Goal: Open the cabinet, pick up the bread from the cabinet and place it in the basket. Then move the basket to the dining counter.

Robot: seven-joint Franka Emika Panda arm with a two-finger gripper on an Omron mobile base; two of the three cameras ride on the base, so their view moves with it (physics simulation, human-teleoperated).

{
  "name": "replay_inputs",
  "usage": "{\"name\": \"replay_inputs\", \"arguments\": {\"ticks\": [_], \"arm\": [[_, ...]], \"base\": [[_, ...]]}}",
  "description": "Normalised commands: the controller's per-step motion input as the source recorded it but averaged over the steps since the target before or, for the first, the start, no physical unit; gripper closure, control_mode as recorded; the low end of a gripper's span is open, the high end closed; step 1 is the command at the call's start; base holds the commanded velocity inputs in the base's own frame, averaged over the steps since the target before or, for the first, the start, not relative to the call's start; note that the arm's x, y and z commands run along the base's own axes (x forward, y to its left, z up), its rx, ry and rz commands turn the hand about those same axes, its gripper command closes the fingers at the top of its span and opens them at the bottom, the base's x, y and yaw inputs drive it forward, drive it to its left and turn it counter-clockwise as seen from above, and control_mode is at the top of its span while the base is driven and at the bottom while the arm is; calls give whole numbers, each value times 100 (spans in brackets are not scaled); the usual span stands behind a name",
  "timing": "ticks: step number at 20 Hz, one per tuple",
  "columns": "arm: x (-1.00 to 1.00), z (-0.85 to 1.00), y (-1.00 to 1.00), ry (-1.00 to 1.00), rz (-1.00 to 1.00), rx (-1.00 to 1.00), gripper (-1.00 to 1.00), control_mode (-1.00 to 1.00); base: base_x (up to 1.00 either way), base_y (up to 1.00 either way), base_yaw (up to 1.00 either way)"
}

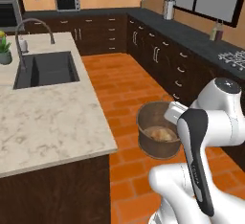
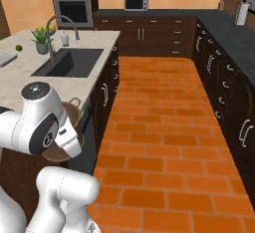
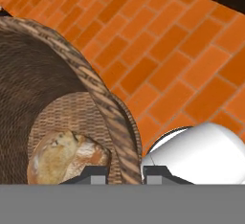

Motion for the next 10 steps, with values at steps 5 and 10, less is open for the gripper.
{"name": "replay_inputs", "arguments": {"ticks": [5,10], "arm": [[0,0,0,0,0,0,100,100],[0,0,0,0,0,0,100,100]], "base": [[0,100,6],[1,100,6]]}}
